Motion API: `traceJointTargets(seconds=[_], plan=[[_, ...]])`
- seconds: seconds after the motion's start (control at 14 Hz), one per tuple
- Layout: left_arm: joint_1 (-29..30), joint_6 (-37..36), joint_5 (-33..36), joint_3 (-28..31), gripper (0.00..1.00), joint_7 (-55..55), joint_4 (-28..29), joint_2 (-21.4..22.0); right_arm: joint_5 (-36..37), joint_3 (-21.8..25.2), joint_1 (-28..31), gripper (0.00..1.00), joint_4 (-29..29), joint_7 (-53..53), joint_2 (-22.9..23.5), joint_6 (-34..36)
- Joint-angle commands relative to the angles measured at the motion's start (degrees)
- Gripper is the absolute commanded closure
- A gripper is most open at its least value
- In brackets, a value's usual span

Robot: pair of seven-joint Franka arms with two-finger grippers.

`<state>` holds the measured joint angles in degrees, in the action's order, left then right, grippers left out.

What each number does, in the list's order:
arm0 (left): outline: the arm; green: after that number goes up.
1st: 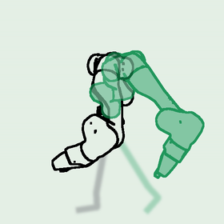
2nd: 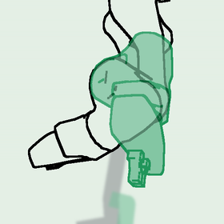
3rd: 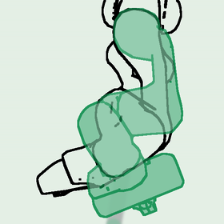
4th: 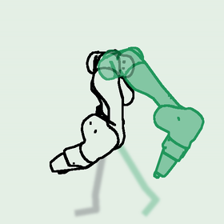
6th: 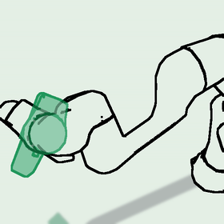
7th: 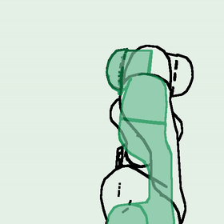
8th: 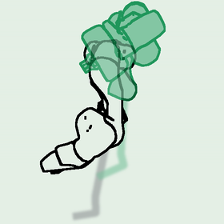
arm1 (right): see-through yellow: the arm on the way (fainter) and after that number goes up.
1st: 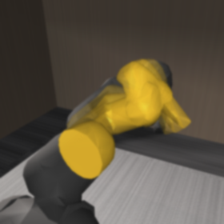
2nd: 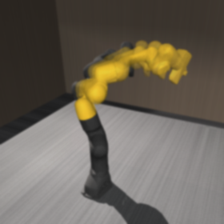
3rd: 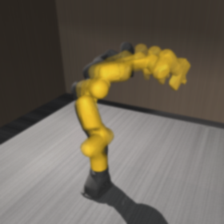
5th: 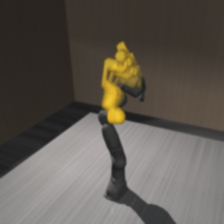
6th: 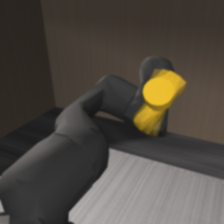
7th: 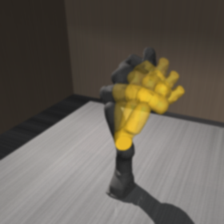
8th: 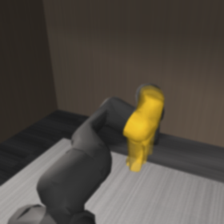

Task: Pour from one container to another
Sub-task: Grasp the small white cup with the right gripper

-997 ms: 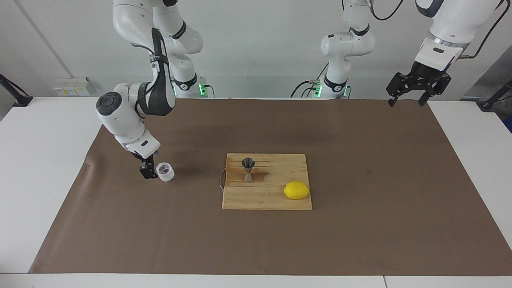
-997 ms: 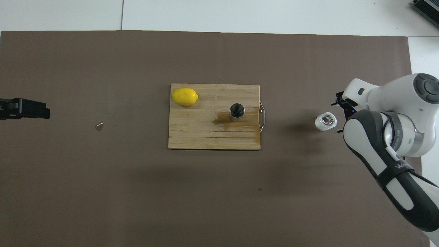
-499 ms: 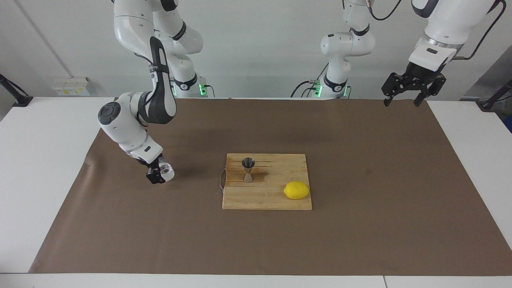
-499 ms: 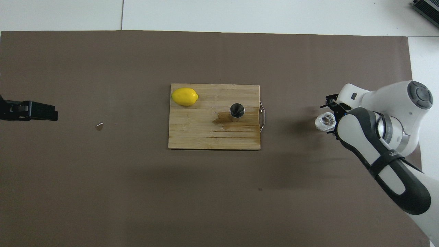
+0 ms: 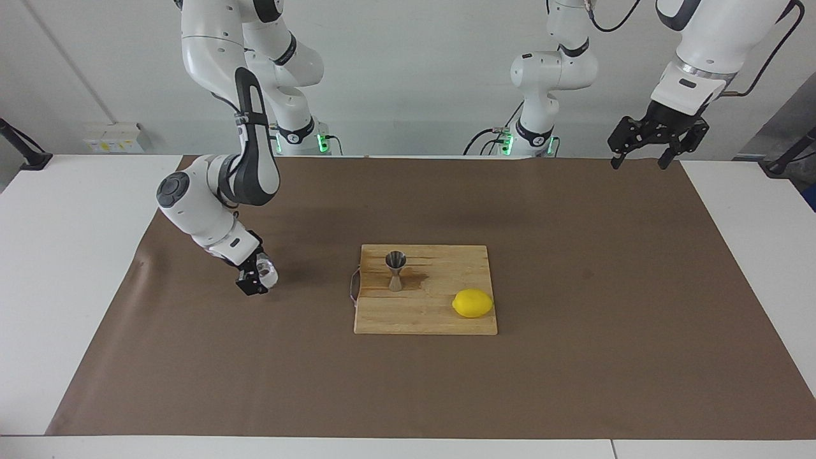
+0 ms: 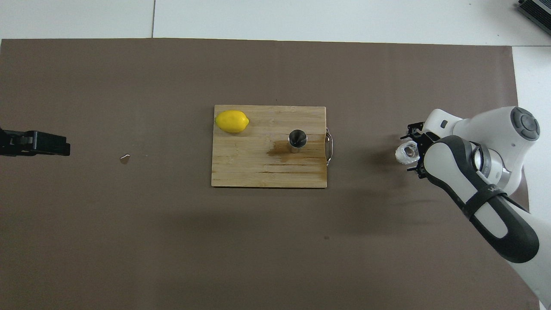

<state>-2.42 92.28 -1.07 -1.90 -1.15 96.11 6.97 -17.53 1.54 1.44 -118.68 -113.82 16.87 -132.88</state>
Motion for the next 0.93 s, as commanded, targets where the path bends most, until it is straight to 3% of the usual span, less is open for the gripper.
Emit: traceJointTargets(seconds=[0.0, 0.14, 0.36, 0.57, 0.85], plan=[[0.0, -0.5, -0.2, 0.2, 0.0, -0.1, 1.4, 1.6, -2.4, -0.1, 0.8, 0.0, -0.6, -3.0, 0.2, -0.9], [0.0, -0.8, -0.2, 0.3, 0.0, -0.1, 1.4, 1.6, -2.8, -0.1, 0.8, 0.03, -0.8, -2.9, 0.2, -0.9], [0.0, -0.9, -0.2, 0.4, 0.0, -0.2, 1.4, 1.6, -4.5, -0.1, 0.8, 0.45, -0.9, -2.9, 0.2, -0.8], [0.0, -0.9, -0.2, 0.3, 0.0, -0.2, 1.4, 1.6, -4.6, -0.1, 0.7, 0.74, -0.9, -2.7, 0.1, -0.8], [0.0, -0.9, -0.2, 0.4, 0.0, -0.2, 1.4, 1.6, -5.3, -0.1, 0.6, 0.84, -0.7, -2.6, -0.1, -0.8]])
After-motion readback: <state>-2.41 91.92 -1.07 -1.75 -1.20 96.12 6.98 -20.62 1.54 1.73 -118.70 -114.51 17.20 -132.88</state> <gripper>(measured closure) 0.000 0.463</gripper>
